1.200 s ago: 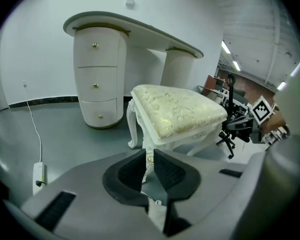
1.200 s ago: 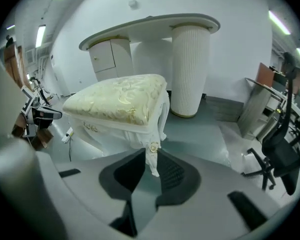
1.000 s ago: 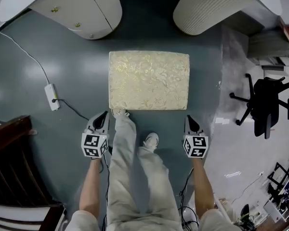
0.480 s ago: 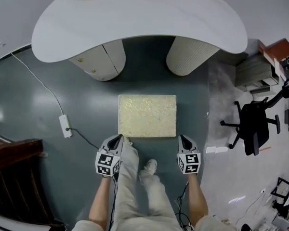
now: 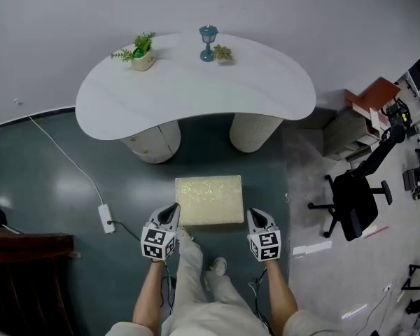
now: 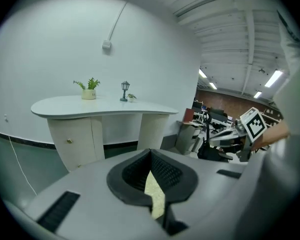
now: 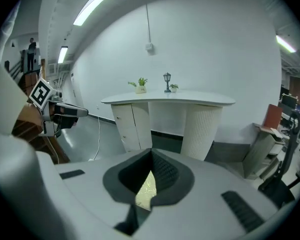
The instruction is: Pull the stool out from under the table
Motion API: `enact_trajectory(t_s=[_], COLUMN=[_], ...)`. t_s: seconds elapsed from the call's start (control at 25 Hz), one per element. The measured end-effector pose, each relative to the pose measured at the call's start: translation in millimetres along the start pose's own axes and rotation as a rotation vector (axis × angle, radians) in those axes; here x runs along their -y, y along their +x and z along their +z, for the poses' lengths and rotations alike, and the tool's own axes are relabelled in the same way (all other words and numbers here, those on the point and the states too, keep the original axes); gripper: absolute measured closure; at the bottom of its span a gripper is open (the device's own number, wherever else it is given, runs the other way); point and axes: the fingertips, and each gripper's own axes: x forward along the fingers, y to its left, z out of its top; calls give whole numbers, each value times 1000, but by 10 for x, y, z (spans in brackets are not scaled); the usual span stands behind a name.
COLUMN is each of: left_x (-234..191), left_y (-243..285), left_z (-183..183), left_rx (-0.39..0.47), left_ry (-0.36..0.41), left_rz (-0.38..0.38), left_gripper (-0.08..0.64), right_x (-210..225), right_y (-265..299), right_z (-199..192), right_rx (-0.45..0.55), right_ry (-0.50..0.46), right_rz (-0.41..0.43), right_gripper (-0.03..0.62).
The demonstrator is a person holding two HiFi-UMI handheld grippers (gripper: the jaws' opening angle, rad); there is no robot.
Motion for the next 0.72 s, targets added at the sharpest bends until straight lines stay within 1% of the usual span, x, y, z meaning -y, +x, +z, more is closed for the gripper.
enact_trajectory(t_s=[0.16,0.32,0.52,0.72], left_x=[194,409,686,1007], left_y=[-322,-692,-1136,-1522], left_z=[387,689,883,1024], left_rx=[21,52,103,131], left_ry=[-19,-12,-12,23], left_rz=[-7,-9,-1,-2], left_gripper=[549,549,549,549], right_x=[-112,-191,-216,-238], right_y=[-425,-861,-1418,-1943], right_z=[342,583,682,701], right_rx=[28,58,114,152], right_ry=[6,-3,-10,-5], right_rz=[-6,-7,-24,-42], right_gripper=[597,597,597,597])
